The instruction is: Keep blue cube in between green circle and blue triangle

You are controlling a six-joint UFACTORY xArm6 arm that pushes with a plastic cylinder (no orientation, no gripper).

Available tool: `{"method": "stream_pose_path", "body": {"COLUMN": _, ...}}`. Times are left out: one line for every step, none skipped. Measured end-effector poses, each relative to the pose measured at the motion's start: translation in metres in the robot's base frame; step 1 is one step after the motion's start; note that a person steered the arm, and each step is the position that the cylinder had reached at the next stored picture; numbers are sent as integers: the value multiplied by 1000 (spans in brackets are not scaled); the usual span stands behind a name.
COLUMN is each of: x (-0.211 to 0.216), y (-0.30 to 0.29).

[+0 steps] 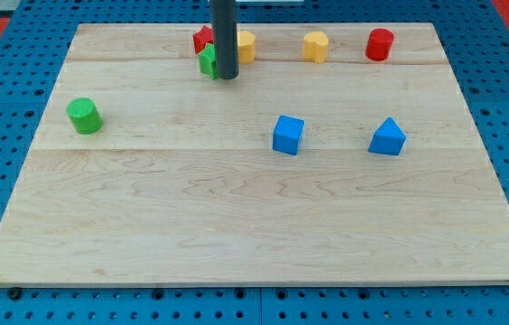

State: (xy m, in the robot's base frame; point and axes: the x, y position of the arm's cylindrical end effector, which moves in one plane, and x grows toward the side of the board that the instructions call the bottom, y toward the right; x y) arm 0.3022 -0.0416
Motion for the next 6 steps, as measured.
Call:
{"method": "stream_pose_path", "body": {"x": 6, "y": 0}}
{"method": "stream_pose_path", "body": {"x": -2, "y": 1}}
{"method": "stream_pose_path", "body": {"x": -1, "y": 32}}
{"method": "stream_pose_path", "body": {"x": 2, "y": 86}}
{"method": "stream_pose_path", "body": {"x": 30, "y": 107}}
{"method": "stream_pose_path", "body": {"x": 56, "y": 111}}
